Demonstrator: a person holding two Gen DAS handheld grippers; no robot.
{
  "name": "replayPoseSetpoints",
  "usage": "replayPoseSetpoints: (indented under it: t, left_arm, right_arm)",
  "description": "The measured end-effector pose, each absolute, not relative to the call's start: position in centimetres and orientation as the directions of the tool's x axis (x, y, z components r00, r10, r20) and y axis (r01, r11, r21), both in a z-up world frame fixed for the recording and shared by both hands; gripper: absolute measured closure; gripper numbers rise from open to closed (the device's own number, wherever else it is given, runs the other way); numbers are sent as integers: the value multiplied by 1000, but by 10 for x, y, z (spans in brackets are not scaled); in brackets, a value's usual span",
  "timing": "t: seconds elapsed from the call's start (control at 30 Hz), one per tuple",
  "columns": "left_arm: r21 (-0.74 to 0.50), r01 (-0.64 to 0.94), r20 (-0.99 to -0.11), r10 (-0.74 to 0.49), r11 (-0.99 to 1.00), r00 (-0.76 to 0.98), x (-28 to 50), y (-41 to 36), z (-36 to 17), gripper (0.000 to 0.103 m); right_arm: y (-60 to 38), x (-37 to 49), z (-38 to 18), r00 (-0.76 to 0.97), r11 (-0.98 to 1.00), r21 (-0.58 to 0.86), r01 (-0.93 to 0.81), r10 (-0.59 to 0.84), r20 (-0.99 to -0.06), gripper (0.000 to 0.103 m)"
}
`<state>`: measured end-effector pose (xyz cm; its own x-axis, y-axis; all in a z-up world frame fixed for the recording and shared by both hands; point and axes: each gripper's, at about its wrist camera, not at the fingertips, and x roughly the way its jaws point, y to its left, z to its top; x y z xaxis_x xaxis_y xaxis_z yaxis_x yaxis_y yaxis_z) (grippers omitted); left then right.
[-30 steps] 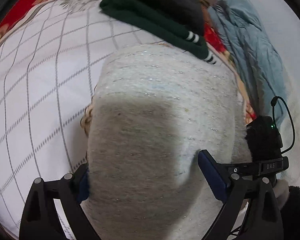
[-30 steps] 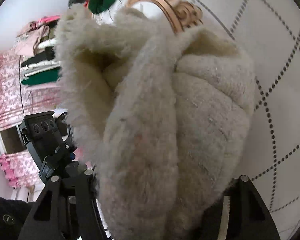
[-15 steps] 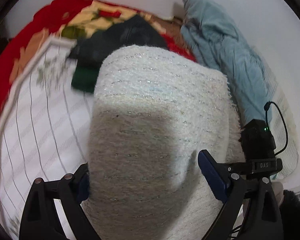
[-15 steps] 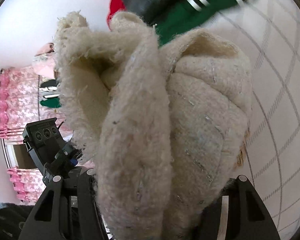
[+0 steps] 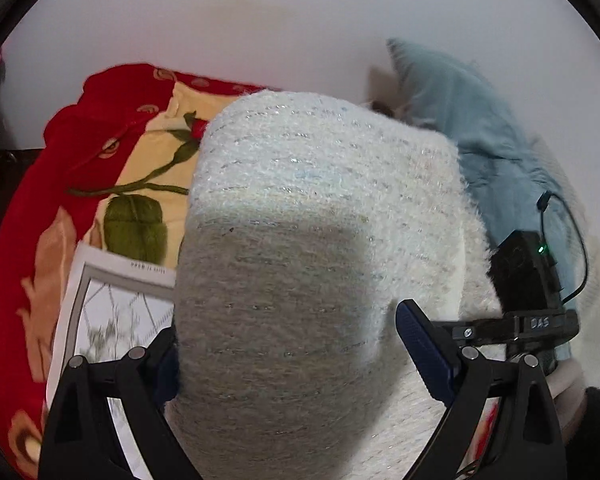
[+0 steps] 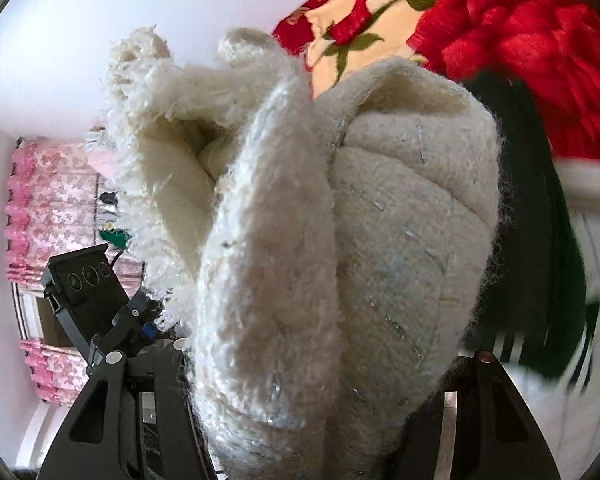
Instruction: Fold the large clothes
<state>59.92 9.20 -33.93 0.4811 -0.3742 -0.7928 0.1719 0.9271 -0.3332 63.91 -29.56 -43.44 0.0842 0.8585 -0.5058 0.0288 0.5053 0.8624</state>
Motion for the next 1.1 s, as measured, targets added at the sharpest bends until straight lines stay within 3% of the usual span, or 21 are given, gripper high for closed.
replayPoseSetpoints:
  t: [0.17,0.3,0.47,0.63,0.73,1.1]
  left_arm:
    - [-292,122,-861,-317,948,397,645,96,-432,9]
    - [-315,113,-852,-333,942,404,647,103,-445,8]
    - [-244,96,-863,-261,965,433,631,94,-424,8]
    - [-117,38,-868,-121,992,481,608,86,-397,7]
    - [-46,4,-856,-42,999,515,583,82,-379,5]
    - [8,-45,-797,33,999,603,471,74,-271,1]
  right_arm:
    - [-299,690,-504,37,584,805,105,806,-590,41]
    - [-308,718,-512,19,620,778,101,781,-624,33]
    - [-299,700,-469,39,831,553,53,552,-833,6]
    - [-292,656,-429,180,964,266,19,259,-949,2]
    - [-283,616,-400,279,997,77,20,68,-958,0]
    - [-270,477,-270,397,980,-112,167,-171,-902,0]
